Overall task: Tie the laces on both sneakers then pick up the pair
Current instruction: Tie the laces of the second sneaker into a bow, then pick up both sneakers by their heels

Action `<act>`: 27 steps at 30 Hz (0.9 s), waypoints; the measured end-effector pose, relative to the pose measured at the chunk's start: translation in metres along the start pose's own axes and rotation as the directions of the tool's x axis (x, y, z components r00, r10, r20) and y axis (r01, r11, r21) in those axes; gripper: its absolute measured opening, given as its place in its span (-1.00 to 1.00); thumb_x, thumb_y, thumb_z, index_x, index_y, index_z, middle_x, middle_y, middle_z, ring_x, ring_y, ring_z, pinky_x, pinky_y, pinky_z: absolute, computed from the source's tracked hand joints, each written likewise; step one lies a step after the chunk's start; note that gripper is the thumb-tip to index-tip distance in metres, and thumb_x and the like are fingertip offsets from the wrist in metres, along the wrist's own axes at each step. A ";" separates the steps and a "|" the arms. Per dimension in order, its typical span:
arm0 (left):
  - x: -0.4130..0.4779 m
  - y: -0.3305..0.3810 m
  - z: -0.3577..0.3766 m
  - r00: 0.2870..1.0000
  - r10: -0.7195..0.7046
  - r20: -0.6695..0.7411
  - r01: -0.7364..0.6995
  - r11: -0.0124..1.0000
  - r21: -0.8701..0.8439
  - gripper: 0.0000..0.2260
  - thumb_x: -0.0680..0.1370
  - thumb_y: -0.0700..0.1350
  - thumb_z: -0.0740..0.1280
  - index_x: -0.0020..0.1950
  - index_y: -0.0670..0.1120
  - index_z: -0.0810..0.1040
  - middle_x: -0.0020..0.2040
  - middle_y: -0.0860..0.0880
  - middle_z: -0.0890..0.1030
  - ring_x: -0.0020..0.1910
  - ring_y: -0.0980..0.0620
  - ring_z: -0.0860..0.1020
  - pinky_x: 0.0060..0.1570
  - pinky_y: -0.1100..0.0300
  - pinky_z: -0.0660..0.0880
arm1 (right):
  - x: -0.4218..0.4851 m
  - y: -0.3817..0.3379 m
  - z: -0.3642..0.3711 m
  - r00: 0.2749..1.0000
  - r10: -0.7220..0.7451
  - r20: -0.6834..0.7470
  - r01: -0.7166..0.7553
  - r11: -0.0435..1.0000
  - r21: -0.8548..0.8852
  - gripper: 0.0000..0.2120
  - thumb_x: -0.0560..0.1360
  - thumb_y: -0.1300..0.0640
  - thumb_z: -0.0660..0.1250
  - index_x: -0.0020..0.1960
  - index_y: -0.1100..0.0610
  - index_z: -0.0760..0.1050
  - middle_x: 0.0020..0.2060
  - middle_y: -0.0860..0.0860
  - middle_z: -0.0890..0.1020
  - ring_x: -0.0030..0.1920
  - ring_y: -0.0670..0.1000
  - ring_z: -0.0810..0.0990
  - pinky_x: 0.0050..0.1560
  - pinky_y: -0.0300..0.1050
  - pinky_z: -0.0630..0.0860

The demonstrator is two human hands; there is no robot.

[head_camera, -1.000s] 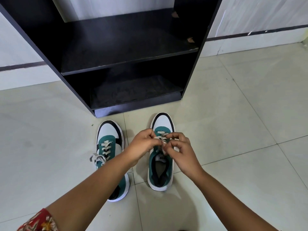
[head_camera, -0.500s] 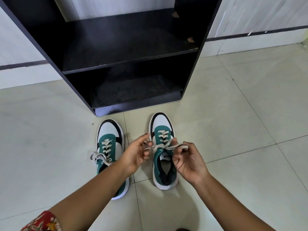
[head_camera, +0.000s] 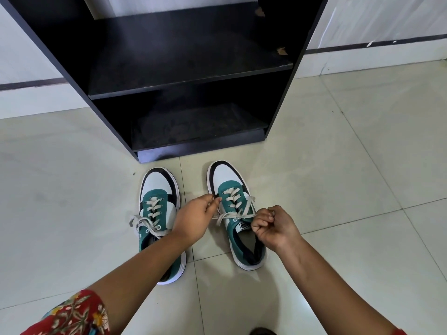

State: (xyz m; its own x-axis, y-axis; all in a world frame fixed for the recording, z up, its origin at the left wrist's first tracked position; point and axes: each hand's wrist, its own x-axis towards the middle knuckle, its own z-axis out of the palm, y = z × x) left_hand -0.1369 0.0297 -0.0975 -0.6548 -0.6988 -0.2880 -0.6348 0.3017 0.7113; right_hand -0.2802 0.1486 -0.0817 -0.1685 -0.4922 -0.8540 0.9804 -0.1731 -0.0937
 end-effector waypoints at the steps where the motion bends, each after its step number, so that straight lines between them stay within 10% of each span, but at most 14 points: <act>1: 0.000 -0.001 -0.001 1.000 -0.007 0.006 0.007 1.000 -0.001 -0.66 0.56 0.15 0.11 -0.33 0.00 0.35 -0.37 -0.07 0.52 -0.27 -0.10 0.55 -0.20 0.01 0.49 | 0.001 -0.001 0.000 1.000 0.002 -0.005 -0.002 1.000 -0.007 -0.73 0.22 0.32 0.04 -0.63 0.15 0.20 -0.70 -0.04 0.23 -0.74 -0.11 0.19 -0.67 -0.37 0.14; 8: -0.008 0.015 -0.004 0.984 -0.101 0.150 0.138 0.955 -0.263 -0.70 0.54 0.03 0.26 -0.33 -0.06 0.34 -0.33 -0.05 0.42 -0.32 0.00 0.41 -0.18 0.08 0.37 | -0.017 -0.009 0.003 0.991 -0.085 0.103 0.128 0.816 -0.564 -0.67 0.56 0.05 0.10 -0.36 0.07 0.33 -0.46 -0.05 0.47 -0.57 -0.10 0.33 -0.55 -0.27 0.26; 13: -0.058 0.018 -0.019 0.989 0.005 -0.148 -0.024 0.991 -0.131 -0.76 0.48 0.08 0.33 0.11 0.07 0.47 0.35 -0.01 0.29 0.30 0.03 0.34 0.30 0.11 0.30 | -0.057 -0.002 -0.016 0.845 -0.303 0.442 0.362 -0.284 -0.888 -0.76 0.38 -0.19 0.33 -0.12 -0.05 0.58 0.34 0.01 0.37 0.29 -0.17 0.38 0.21 -0.27 0.35; 17: -0.108 -0.001 -0.030 0.926 -0.124 -0.357 0.151 0.987 0.049 -0.57 0.37 0.07 0.45 0.16 0.00 0.44 0.44 -0.04 0.22 0.42 -0.07 0.17 0.33 -0.04 0.22 | -0.066 0.014 -0.034 0.935 -0.134 0.329 0.134 -0.723 -0.677 -0.46 0.23 -0.18 0.46 0.18 -0.15 0.46 0.53 0.08 0.04 0.36 0.12 0.39 0.20 -0.03 0.47; 21: -0.139 -0.027 -0.019 0.866 -0.408 -0.290 0.420 0.907 -0.022 -0.37 0.22 -0.02 0.55 0.21 0.00 0.37 0.50 -0.08 -0.02 0.48 -0.11 -0.04 0.37 -0.12 0.17 | -0.058 0.039 -0.030 0.899 -0.189 0.395 0.036 -0.868 -0.496 -0.42 0.37 -0.05 0.35 0.36 -0.11 0.31 0.38 0.14 0.29 0.08 0.20 0.56 -0.04 -0.05 0.52; 27: -0.134 -0.052 -0.028 0.941 -0.284 -0.183 0.287 0.958 -0.012 -0.74 0.30 -0.10 0.52 -0.06 -0.08 0.59 0.30 -0.02 0.40 0.02 -0.09 0.55 -0.09 0.23 0.45 | -0.053 0.055 -0.026 0.849 -0.248 0.466 -0.007 -0.888 -0.459 -0.61 0.45 -0.14 0.29 0.20 0.02 0.47 0.19 0.07 0.50 0.03 0.18 0.59 -0.12 -0.10 0.46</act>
State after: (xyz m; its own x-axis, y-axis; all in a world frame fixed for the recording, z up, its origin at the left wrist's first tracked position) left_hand -0.0046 0.0895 -0.0774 -0.3606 -0.8622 -0.3557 -0.7909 0.0804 0.6067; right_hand -0.2152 0.1873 -0.0550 -0.4338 -0.7726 -0.4635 -0.8228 0.5493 -0.1456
